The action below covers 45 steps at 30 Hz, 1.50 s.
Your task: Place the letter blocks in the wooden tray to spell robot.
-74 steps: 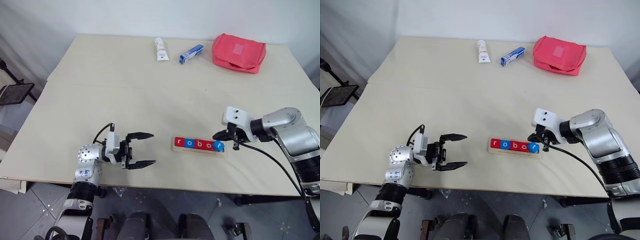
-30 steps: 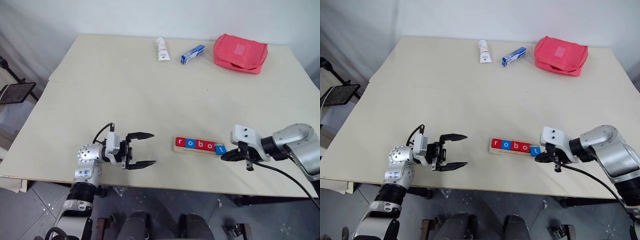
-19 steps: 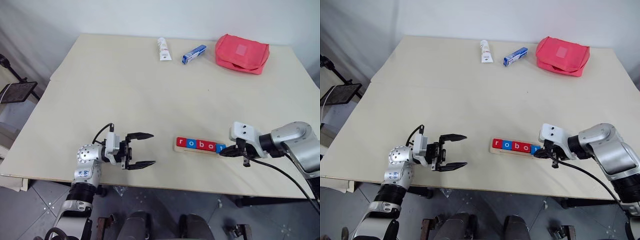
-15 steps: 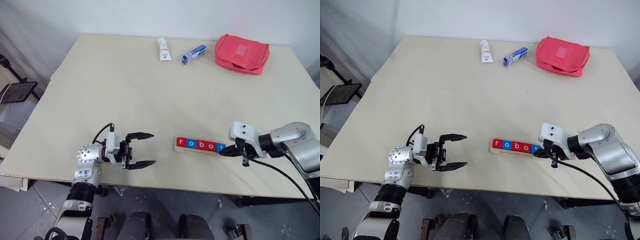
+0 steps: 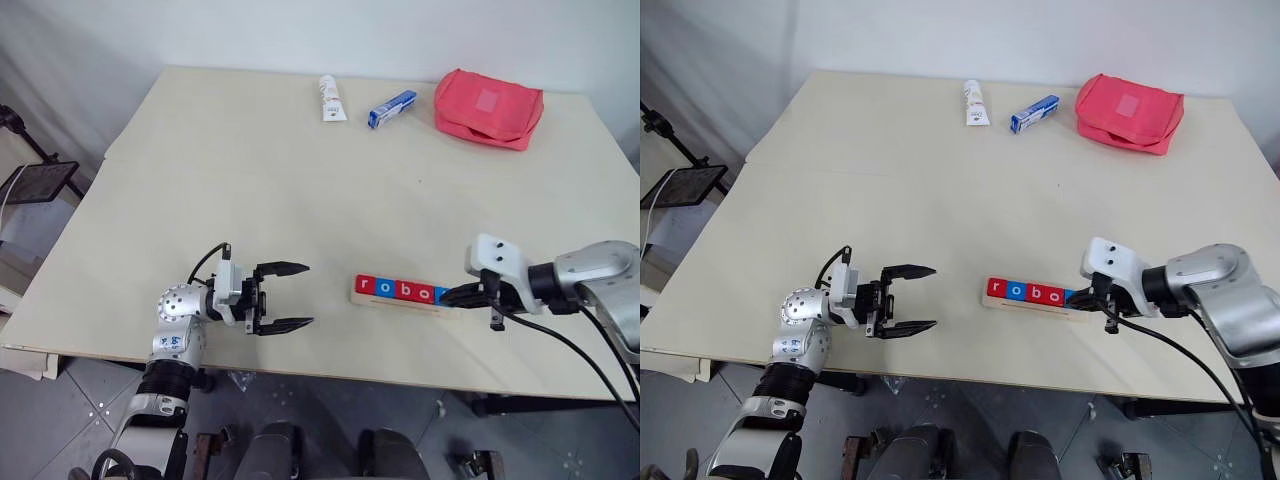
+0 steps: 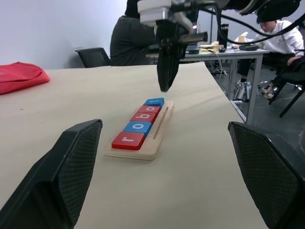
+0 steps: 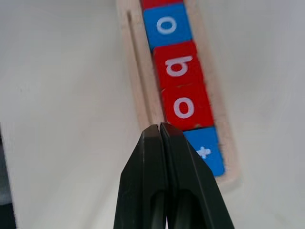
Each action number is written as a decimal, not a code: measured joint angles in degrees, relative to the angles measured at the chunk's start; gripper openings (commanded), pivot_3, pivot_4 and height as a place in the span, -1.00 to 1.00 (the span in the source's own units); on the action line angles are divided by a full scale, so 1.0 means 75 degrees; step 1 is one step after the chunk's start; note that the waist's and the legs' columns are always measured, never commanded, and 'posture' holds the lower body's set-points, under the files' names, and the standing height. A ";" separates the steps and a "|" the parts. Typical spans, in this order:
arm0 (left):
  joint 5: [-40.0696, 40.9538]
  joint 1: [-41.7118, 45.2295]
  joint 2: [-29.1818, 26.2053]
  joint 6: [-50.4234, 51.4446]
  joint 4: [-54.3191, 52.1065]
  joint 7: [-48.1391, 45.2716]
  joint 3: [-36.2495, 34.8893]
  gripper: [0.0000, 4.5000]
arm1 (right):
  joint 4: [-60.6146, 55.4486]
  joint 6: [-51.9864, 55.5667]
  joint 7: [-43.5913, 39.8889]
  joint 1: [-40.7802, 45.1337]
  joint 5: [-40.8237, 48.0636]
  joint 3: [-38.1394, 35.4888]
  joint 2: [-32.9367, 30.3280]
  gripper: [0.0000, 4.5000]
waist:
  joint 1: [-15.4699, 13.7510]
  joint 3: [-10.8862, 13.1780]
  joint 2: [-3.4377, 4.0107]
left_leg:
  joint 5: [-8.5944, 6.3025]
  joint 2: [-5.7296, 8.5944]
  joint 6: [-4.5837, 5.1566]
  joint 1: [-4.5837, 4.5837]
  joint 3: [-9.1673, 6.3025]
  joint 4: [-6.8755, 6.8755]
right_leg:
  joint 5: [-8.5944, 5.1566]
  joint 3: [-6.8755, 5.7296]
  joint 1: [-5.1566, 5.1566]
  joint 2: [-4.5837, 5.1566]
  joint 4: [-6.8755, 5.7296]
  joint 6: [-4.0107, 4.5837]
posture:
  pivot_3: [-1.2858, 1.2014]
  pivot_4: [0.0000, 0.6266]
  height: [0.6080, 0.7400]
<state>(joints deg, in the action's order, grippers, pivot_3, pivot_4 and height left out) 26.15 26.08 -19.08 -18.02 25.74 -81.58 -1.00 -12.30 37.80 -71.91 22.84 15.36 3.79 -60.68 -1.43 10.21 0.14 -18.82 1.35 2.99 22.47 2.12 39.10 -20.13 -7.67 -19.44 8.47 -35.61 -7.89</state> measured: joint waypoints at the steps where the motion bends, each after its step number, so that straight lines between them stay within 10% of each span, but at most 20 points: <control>1: -0.0010 0.0011 0.0000 -0.0016 0.0015 -0.0017 0.0001 1.00 | -0.0039 -0.0013 0.0010 -0.0128 0.0005 -0.0084 -0.0069 -0.98 | -0.0002 0.0000 0.0000 | 0.0000 0.0001 0.0000 0.0000 0.0000 0.0000 | 0.0000 0.0000 0.0000 0.0000 0.0000 0.0000 | 0.03 -0.52 1.00; 29: -0.0049 -0.0101 -0.0068 0.0029 -0.0082 -0.0055 -0.0009 1.00 | 0.0382 -0.0707 0.0247 -0.1021 0.0152 -0.0623 0.0183 -0.98 | -0.0007 0.0000 0.0000 | 0.0000 -0.0002 0.0000 0.0000 0.0003 0.0000 | 0.0000 -0.0002 0.0000 -0.0001 0.0000 -0.0001 | 0.03 -0.52 1.00; 43: 0.0005 0.0179 -0.0839 0.0464 0.0188 0.0437 -0.0510 1.00 | 0.1877 -0.3520 -0.1395 -0.3313 0.1615 -0.3811 0.0674 0.98 | 0.0020 0.0007 -0.0012 | 0.0001 -0.0006 0.0003 -0.0020 0.0013 -0.0002 | 0.0002 -0.0004 0.0020 -0.0003 0.0004 -0.0004 | 0.03 -0.52 1.00; 45: 0.0090 0.0231 -0.0925 0.0593 0.0342 0.0367 -0.0652 1.00 | 0.2363 -0.3823 -0.1603 -0.3298 0.1773 -0.3981 0.0698 0.99 | 0.0023 0.0007 -0.0012 | 0.0001 -0.0006 0.0003 -0.0019 0.0016 -0.0002 | 0.0002 -0.0003 0.0019 -0.0003 0.0003 -0.0004 | 0.03 -0.52 1.00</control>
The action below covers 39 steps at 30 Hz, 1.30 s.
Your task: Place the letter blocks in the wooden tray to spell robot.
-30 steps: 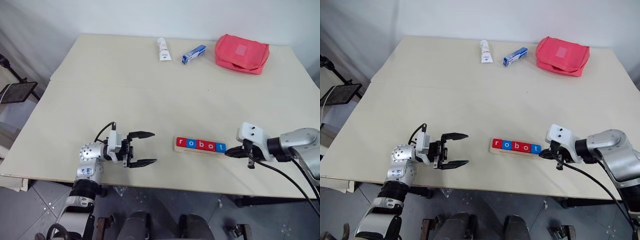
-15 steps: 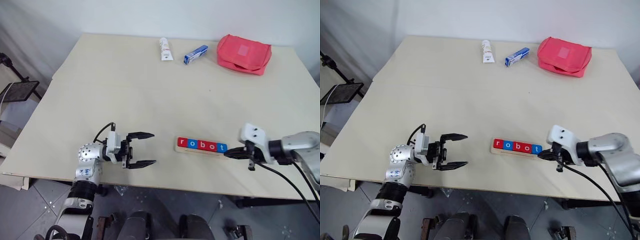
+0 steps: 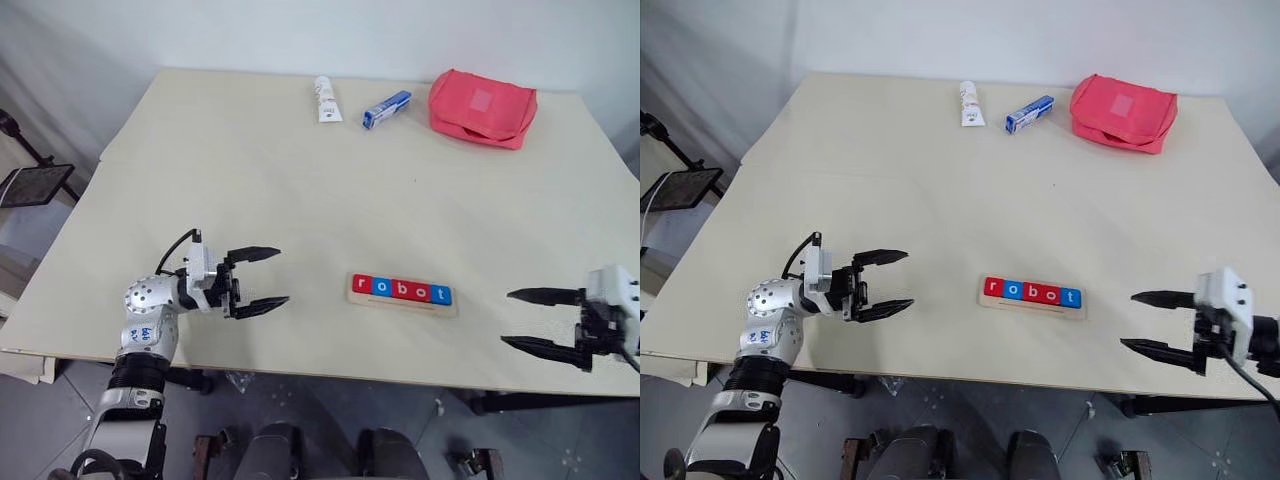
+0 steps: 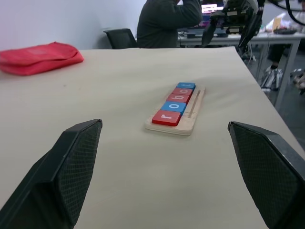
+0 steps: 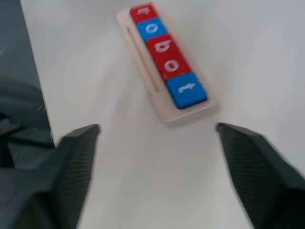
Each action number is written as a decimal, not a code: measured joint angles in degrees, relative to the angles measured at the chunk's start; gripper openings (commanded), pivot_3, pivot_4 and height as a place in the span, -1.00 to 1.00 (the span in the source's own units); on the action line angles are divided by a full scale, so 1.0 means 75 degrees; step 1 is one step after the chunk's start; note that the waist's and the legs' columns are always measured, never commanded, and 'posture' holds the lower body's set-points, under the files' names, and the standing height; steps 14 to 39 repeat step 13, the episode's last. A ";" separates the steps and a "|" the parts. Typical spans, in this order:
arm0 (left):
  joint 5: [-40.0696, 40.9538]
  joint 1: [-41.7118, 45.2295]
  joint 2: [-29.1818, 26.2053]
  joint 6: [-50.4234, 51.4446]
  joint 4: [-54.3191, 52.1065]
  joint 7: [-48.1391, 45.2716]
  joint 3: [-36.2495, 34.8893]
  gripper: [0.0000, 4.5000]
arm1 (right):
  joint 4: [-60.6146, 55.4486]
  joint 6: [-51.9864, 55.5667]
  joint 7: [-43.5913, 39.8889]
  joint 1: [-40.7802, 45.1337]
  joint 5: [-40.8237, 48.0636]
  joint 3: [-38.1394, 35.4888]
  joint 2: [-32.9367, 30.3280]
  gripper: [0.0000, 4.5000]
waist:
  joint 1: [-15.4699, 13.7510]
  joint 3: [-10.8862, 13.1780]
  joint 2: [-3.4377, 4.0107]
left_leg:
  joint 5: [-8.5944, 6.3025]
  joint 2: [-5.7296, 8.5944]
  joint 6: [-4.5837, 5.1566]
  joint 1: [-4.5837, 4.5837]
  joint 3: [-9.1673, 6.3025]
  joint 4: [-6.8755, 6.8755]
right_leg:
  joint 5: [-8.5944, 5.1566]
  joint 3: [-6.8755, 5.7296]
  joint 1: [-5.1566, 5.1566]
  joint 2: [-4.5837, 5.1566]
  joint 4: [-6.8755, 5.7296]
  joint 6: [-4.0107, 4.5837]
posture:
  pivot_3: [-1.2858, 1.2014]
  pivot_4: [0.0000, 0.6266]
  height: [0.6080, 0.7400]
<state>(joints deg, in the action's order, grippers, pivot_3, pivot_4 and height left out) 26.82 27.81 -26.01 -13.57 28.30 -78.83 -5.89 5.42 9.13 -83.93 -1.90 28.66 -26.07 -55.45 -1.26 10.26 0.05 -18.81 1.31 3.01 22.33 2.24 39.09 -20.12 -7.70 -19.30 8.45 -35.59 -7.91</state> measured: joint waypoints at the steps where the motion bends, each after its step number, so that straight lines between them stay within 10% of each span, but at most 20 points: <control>1: 0.0002 0.0030 -0.0045 0.0013 0.0046 -0.0021 -0.0048 1.00 | 0.0178 -0.0081 -0.0066 0.0016 0.0035 -0.0051 0.0001 0.99 | -0.0005 0.0000 0.0000 | 0.0000 0.0001 0.0000 0.0000 0.0000 0.0000 | 0.0000 0.0000 0.0000 0.0001 0.0001 0.0000 | 0.03 -0.52 1.00; 39: 0.0341 0.0123 -0.0141 0.0588 0.0091 -0.0438 -0.0381 1.00 | 0.1744 -0.0779 -0.0512 0.0354 0.0309 -0.0226 -0.0136 0.99 | -0.0011 0.0000 0.0000 | 0.0000 0.0003 0.0000 0.0001 -0.0001 0.0000 | 0.0000 0.0001 0.0001 0.0003 0.0002 0.0000 | 0.03 -0.52 1.00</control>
